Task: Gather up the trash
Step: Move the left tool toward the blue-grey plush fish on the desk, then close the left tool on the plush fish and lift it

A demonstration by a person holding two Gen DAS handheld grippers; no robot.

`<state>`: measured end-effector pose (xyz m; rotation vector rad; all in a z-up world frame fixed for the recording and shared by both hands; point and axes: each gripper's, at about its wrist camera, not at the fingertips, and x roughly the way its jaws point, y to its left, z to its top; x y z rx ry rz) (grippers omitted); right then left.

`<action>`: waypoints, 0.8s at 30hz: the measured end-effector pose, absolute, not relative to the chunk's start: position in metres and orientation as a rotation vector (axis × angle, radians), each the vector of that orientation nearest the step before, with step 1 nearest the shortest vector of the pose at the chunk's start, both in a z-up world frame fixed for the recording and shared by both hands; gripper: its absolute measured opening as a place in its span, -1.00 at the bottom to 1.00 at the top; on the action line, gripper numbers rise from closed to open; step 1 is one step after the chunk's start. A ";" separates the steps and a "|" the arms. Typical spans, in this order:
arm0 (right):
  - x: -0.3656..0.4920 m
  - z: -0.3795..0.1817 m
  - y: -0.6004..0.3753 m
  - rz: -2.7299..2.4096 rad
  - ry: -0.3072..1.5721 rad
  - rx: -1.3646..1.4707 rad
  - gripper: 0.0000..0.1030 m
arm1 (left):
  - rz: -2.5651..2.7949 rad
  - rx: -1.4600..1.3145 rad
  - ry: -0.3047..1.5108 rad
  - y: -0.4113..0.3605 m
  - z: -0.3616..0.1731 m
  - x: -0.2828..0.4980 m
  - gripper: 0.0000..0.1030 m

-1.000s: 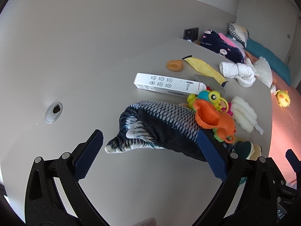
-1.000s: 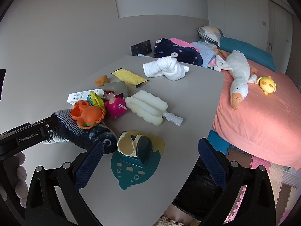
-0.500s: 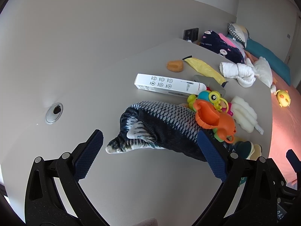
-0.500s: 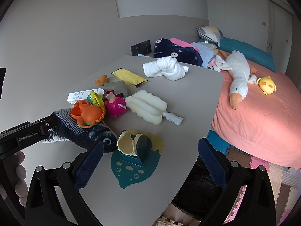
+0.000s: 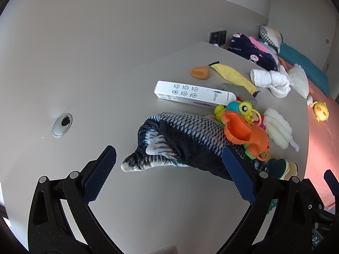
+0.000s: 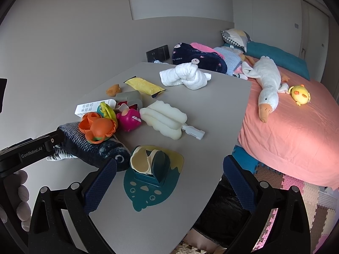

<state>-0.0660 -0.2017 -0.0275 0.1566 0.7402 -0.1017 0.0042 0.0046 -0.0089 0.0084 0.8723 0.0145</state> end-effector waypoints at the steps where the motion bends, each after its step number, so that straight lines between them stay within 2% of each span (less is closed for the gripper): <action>1: -0.066 -0.030 -0.202 -0.102 0.742 0.159 0.95 | 0.016 0.008 0.873 0.005 -0.009 0.004 0.87; 11: -0.053 -0.045 -0.194 -0.078 0.776 0.173 0.95 | 0.030 -0.024 0.908 0.011 -0.018 0.011 0.87; 17: -0.040 -0.049 -0.192 -0.092 0.778 0.178 0.77 | 0.034 -0.030 0.921 0.012 -0.023 0.014 0.87; 20: -0.033 -0.054 -0.192 -0.096 0.792 0.184 0.60 | 0.034 -0.033 0.926 0.011 -0.025 0.017 0.87; 24: -0.024 -0.062 -0.194 -0.088 0.814 0.204 0.23 | 0.033 -0.040 0.943 0.010 -0.031 0.021 0.87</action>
